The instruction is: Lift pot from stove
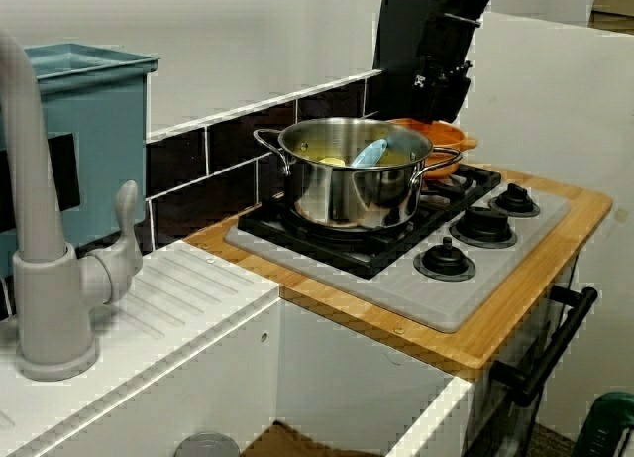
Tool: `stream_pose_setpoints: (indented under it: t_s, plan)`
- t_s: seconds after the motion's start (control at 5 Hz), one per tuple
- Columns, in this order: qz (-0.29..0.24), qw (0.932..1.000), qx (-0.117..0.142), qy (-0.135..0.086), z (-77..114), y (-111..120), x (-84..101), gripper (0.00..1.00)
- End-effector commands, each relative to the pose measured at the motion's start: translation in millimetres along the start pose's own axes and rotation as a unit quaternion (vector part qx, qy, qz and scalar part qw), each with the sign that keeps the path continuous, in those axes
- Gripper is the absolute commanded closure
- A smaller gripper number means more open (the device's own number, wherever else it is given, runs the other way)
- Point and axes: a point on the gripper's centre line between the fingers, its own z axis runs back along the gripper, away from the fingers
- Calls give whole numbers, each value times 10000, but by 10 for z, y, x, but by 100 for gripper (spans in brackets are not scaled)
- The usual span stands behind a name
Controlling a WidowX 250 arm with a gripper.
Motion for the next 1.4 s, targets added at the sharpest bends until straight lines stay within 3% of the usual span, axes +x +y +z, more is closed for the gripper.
stream_pose_setpoints:
  t_s: [0.0,0.6,0.8,1.2]
  plan:
    - [26,9999,34,-118,16,-6,196,0]
    - [-151,9997,-99,-137,167,119,-47,0]
    - [-223,9992,-300,-172,147,163,-100,100]
    - [-223,9986,-422,-230,135,226,-162,100]
